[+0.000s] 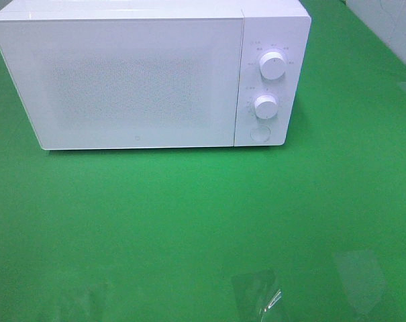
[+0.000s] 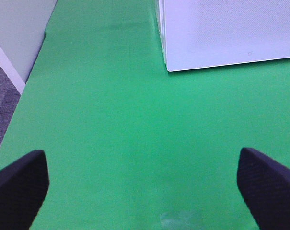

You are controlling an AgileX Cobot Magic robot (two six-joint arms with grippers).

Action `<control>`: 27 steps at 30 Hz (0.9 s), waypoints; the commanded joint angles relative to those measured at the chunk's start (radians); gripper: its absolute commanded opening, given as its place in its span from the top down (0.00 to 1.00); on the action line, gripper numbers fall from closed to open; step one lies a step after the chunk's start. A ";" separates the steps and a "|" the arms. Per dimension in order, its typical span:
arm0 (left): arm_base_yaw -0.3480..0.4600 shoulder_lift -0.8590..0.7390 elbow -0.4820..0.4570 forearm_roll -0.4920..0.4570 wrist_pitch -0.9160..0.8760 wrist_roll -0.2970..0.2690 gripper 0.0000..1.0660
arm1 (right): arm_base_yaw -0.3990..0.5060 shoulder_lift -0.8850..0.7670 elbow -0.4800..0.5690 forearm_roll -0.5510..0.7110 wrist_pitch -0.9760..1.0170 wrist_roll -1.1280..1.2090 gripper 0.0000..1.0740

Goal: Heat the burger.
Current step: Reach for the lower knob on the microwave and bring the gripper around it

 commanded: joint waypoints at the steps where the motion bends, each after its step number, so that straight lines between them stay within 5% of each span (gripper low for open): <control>1: 0.001 -0.023 0.002 -0.012 -0.014 -0.003 0.06 | -0.005 -0.014 0.001 -0.005 -0.015 0.008 0.30; 15: 0.001 -0.023 0.002 -0.012 -0.014 -0.003 0.06 | -0.003 0.002 -0.011 -0.007 -0.004 0.009 0.30; 21: 0.001 -0.023 0.002 -0.012 -0.014 -0.003 0.06 | -0.003 0.141 -0.115 -0.009 -0.014 -0.017 0.28; 27: 0.001 -0.023 0.002 -0.012 -0.014 -0.003 0.06 | -0.003 0.315 -0.098 -0.011 -0.144 -0.017 0.28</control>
